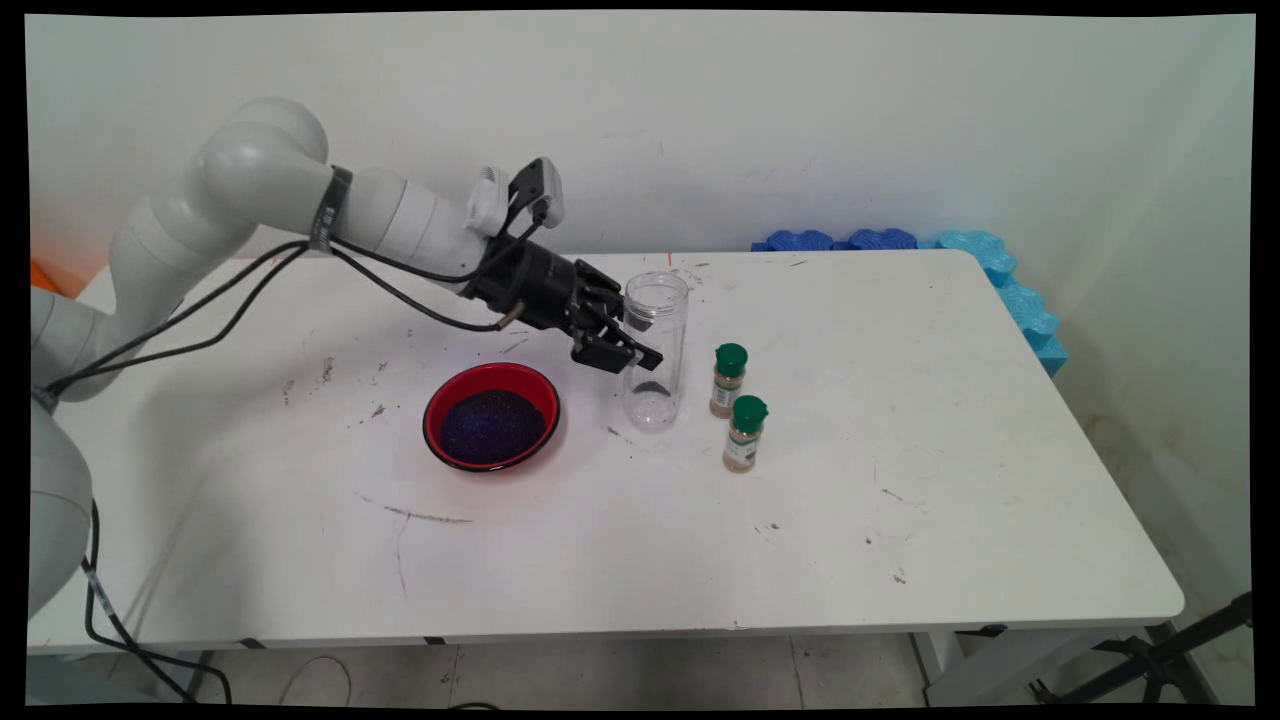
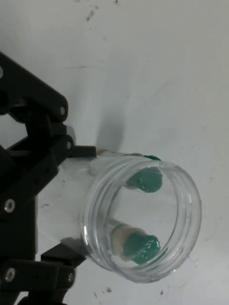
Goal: Place the picked object on the table
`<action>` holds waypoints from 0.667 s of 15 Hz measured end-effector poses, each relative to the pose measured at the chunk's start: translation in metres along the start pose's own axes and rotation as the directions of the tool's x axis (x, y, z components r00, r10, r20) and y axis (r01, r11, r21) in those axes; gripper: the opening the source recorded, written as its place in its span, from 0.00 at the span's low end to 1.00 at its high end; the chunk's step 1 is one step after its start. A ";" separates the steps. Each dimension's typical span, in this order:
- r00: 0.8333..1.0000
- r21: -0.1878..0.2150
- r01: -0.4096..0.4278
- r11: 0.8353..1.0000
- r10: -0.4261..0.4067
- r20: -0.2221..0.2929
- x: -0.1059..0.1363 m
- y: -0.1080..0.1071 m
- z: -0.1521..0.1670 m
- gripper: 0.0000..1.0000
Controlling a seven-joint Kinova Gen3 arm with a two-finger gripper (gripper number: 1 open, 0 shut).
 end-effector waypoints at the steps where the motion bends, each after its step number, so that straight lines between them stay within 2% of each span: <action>1: 1.000 -0.002 0.014 1.000 -0.014 -0.003 -0.002 0.001 0.002 0.00; 9: 0.999 0.001 0.044 0.999 -0.044 -0.019 -0.016 0.003 0.015 0.00; 10: 0.999 0.002 0.041 0.999 -0.041 -0.021 -0.017 0.003 0.016 1.00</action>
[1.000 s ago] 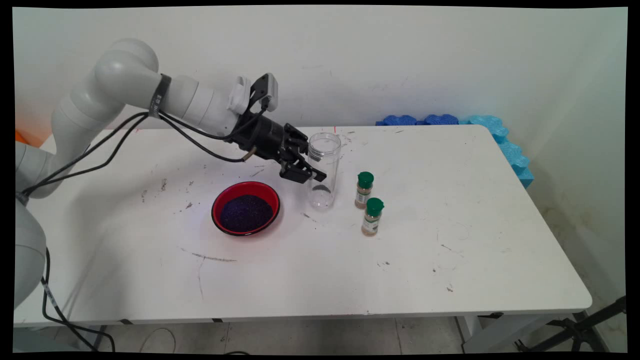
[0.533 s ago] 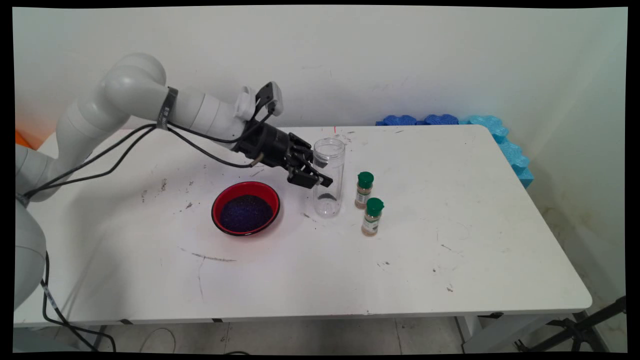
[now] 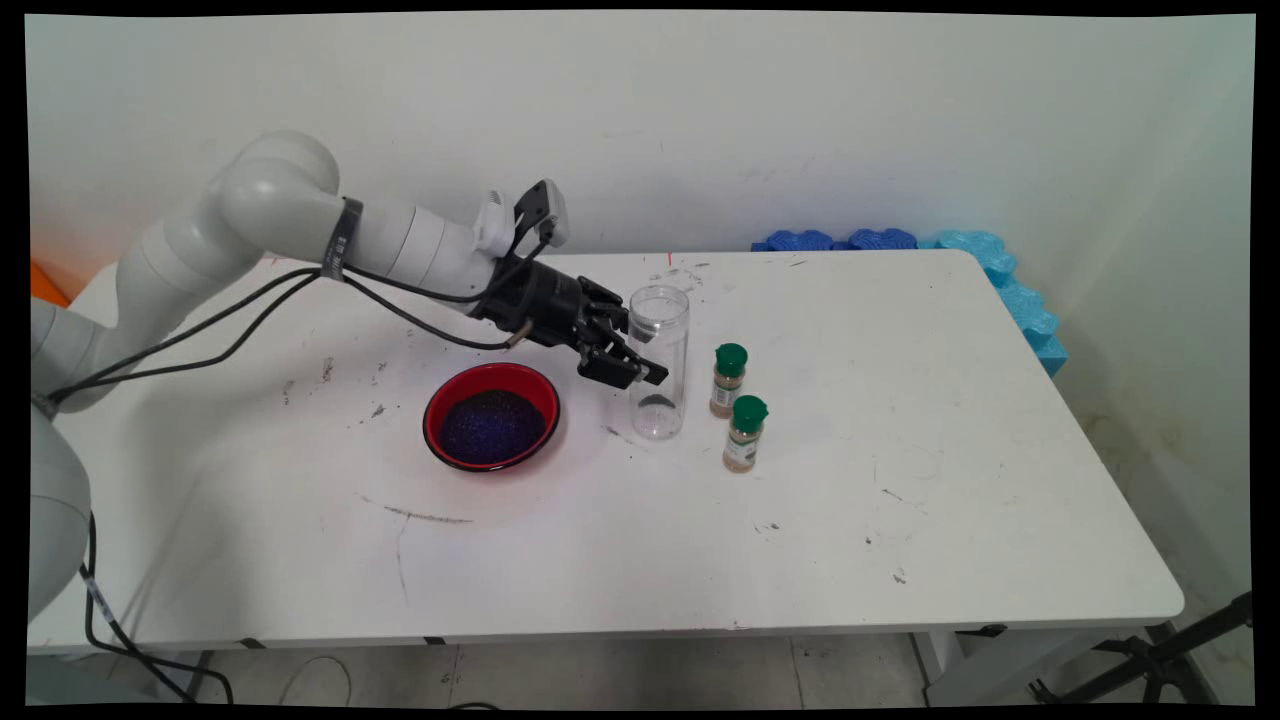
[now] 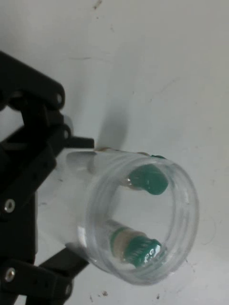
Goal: Place the picked object on the table
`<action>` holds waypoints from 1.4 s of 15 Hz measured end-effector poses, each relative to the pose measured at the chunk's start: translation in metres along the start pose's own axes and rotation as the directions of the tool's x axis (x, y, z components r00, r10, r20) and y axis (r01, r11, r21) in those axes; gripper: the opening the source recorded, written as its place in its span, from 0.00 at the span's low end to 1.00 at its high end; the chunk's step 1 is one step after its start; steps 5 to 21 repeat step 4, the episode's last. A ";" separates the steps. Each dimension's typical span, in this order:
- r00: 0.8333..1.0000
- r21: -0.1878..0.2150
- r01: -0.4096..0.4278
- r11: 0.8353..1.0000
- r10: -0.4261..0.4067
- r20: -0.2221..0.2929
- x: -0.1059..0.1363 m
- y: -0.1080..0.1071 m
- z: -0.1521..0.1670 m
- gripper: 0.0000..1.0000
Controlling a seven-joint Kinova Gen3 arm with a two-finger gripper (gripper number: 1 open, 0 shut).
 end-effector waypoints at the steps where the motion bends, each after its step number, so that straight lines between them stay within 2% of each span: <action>1: 1.000 0.000 -0.003 1.000 0.003 -0.002 -0.001 0.000 0.000 1.00; 21: 1.000 0.000 -0.016 1.000 0.016 -0.004 -0.003 0.001 0.001 1.00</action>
